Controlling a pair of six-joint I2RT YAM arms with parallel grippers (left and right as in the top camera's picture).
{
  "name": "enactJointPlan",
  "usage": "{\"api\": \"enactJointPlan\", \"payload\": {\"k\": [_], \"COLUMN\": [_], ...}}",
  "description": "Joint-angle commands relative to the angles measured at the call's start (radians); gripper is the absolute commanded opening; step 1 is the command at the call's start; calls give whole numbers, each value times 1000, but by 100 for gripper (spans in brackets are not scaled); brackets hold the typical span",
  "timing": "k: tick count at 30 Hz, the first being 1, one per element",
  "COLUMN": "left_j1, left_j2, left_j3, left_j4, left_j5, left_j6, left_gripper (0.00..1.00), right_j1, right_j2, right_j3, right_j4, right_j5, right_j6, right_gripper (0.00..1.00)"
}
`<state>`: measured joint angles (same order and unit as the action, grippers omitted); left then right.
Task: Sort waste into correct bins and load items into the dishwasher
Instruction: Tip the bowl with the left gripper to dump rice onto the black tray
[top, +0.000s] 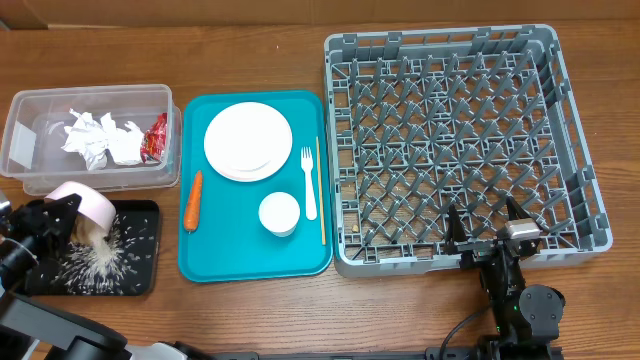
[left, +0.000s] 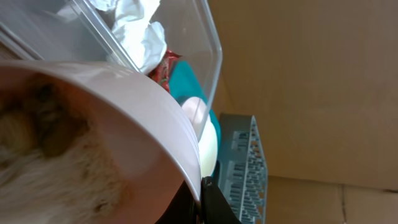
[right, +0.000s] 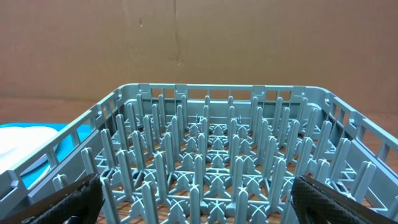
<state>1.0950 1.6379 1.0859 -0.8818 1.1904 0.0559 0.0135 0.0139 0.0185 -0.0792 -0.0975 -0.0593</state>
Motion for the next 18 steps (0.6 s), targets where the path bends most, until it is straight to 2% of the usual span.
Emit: {"api": "enactJointPlan", "payload": {"k": [1, 5, 9, 15, 18], "left_j1": [6, 8, 11, 12, 14], "left_j2": [-23, -23, -23, -23, -23], "left_j3": [-21, -35, -36, -36, -36], "left_j4": [7, -4, -16, -109, -127], "left_j5": [151, 264, 261, 256, 251], "left_j6": [61, 105, 118, 231, 232], "left_gripper": [4, 4, 4, 4, 4], "right_j1": [-3, -3, -3, -3, -3], "right_j2": [-10, -10, -10, -10, -10], "right_j3": [-11, -11, -11, -11, -11], "right_j4": [4, 5, 4, 5, 5], "right_j5": [3, 3, 3, 3, 3], "right_j6": [3, 3, 3, 3, 3], "right_gripper": [100, 100, 100, 100, 100]}}
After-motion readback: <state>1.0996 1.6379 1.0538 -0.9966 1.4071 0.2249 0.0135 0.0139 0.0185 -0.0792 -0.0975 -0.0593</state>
